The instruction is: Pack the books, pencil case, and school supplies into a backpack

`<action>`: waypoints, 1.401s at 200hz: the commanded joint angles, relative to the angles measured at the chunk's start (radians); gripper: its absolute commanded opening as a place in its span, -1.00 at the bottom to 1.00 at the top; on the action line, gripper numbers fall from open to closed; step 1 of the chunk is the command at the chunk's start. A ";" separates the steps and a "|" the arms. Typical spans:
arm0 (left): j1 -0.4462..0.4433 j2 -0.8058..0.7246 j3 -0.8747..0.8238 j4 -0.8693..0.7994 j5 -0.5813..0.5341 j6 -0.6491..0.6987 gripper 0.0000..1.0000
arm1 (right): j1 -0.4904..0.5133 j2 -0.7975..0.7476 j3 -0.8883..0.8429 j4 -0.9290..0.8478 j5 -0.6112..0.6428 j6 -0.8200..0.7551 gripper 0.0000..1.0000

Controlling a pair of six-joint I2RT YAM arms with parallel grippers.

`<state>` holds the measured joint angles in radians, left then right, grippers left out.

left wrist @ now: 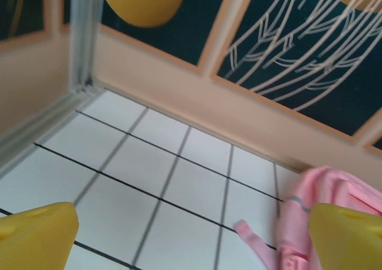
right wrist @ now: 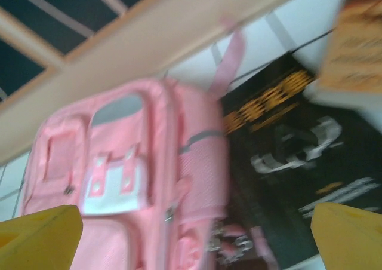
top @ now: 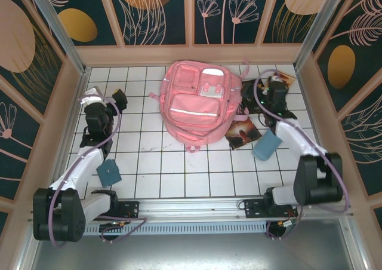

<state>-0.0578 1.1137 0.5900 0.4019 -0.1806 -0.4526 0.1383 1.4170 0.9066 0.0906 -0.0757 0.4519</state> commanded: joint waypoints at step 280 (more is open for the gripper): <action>-0.025 0.142 0.148 -0.326 0.447 -0.114 0.93 | 0.492 0.336 0.355 -0.323 0.059 0.234 0.82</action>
<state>-0.0612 1.2411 0.7017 0.1070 0.1967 -0.5808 0.7055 1.8751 1.3987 -0.2241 -0.0055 0.5671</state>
